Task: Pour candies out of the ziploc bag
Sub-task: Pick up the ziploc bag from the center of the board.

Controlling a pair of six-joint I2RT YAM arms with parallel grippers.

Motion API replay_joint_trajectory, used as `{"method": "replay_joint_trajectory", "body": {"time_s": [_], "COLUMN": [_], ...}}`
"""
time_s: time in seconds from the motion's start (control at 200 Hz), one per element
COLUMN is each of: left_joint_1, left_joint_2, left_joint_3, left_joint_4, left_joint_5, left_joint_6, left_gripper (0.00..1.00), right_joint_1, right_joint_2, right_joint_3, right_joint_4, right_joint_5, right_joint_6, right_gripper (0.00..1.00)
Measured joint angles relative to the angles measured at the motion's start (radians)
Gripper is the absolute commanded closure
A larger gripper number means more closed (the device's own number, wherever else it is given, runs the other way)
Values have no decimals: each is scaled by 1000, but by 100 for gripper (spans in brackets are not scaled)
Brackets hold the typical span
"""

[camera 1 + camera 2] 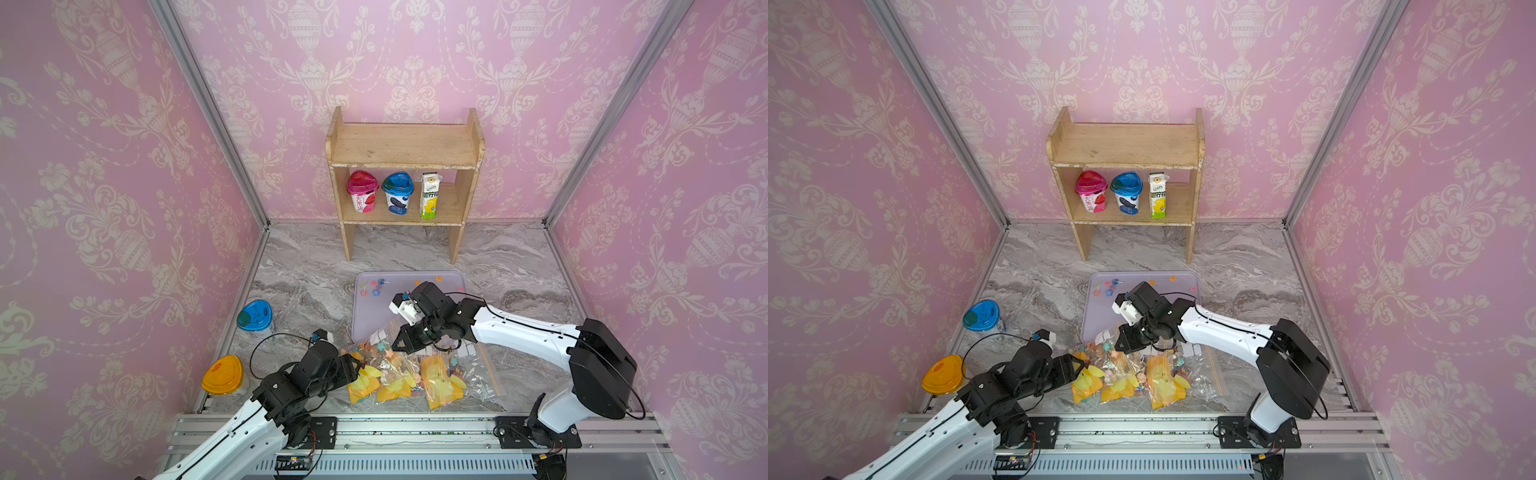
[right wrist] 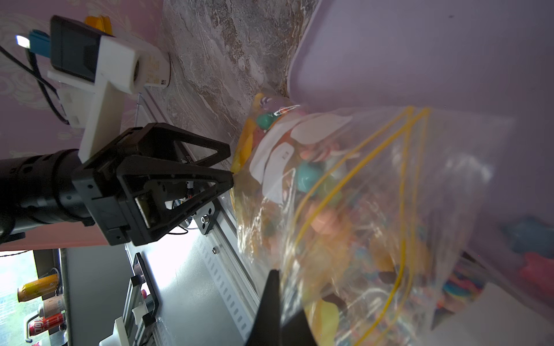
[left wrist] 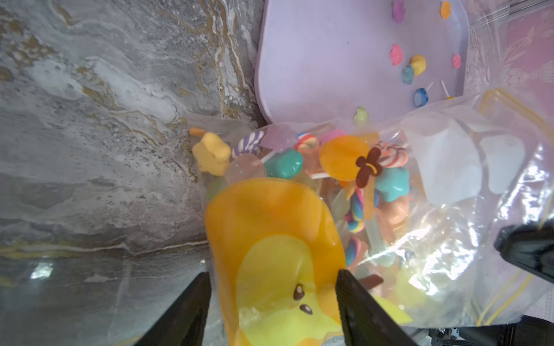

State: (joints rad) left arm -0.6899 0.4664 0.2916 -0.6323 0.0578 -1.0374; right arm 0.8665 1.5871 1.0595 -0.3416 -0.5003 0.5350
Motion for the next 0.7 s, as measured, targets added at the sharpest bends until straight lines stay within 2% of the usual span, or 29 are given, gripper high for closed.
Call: {"method": "replay_joint_trajectory", "body": {"time_s": [0.325, 0.56, 0.7], "left_joint_1": [0, 0, 0], "left_joint_2": [-2, 6, 6], "left_joint_3": [-71, -99, -98], "left_joint_4": [68, 132, 151], "left_joint_5": [36, 42, 42], "left_joint_6": [-55, -81, -83], "left_gripper": [49, 76, 88], "right_joint_1": [0, 0, 1], "right_joint_2": [0, 0, 0], "right_joint_3": [3, 6, 11], "right_joint_4": [0, 0, 0], "right_joint_5": [2, 15, 18], "right_joint_6": [0, 0, 0], "right_gripper": [100, 100, 100]}}
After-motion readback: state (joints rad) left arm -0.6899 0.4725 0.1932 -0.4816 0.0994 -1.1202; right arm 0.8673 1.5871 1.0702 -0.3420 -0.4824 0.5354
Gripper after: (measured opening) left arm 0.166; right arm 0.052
